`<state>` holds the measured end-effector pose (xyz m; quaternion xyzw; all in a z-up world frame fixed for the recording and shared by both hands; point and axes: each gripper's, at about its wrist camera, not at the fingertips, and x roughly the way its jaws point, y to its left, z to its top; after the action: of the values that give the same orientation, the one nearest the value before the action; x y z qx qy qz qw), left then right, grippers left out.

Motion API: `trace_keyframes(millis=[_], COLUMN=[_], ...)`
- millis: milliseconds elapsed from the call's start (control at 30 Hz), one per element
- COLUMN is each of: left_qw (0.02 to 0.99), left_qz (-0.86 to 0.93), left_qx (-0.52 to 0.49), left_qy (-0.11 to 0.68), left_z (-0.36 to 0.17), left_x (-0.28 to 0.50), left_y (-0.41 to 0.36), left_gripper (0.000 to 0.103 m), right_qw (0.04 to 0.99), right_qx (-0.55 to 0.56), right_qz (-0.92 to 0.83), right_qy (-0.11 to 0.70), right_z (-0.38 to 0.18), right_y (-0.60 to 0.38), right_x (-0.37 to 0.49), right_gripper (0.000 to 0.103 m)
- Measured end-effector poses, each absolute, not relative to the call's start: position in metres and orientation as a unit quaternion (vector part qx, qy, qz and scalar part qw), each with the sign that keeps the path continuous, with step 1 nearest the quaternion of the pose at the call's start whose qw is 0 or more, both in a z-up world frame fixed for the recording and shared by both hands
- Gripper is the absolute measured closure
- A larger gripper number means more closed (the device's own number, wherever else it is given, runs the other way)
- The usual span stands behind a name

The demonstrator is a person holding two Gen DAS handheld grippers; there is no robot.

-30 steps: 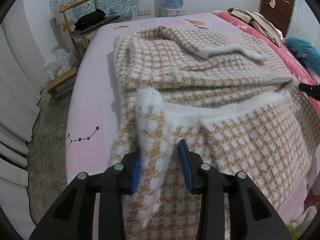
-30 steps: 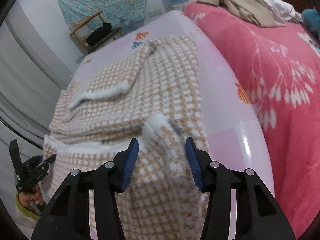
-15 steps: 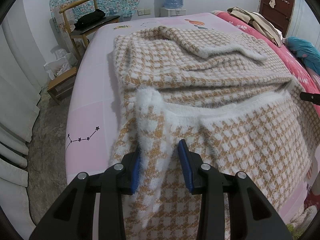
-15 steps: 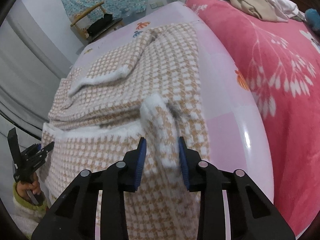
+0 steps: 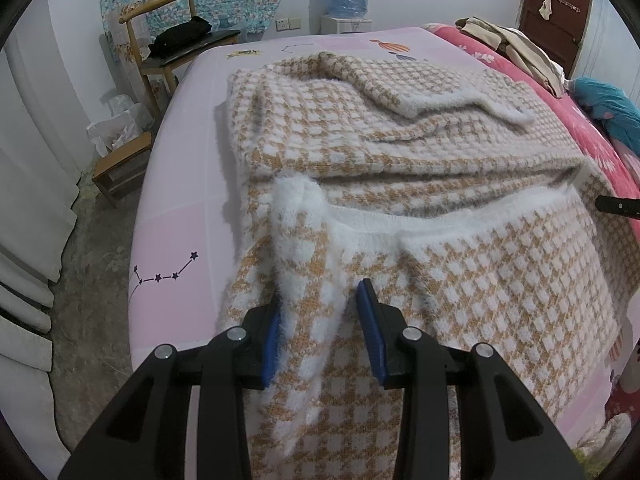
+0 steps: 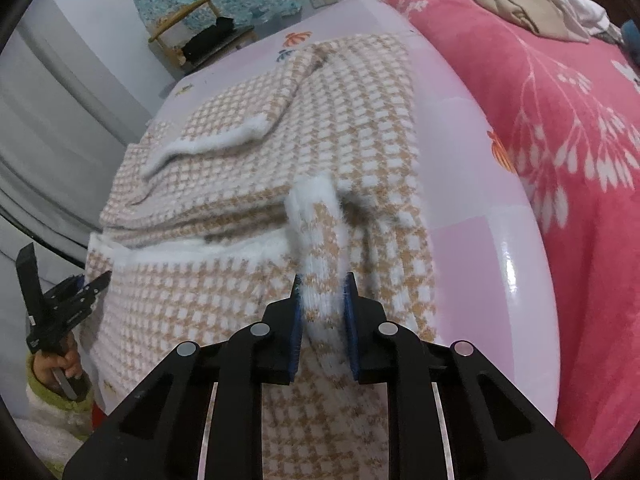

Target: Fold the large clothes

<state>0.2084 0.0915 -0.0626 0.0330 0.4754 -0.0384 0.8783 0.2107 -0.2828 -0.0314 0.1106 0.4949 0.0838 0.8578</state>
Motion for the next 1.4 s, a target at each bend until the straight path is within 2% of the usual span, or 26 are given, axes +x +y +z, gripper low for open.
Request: trace_keyframes(millis=[233,1400], left_qw=[0.878,0.878], left_qz=[-0.039,-0.035], left_qx=[0.034,0.039], left_qy=[0.476,0.477], left_z=[-0.063,-0.064], left_x=[0.209,0.210], left_y=[0.092,0.091], left_gripper=[0.068,0.068], right_qw=[0.857,0.859], right_qx=[0.092,0.077], right_qz=[0.067,0.059], right_qy=[0.502,0.503], right_z=[-0.039,-0.043], right_y=[-0.276,-0.271], right_x=[0.217,0.218], right_gripper=[0.083,0.083])
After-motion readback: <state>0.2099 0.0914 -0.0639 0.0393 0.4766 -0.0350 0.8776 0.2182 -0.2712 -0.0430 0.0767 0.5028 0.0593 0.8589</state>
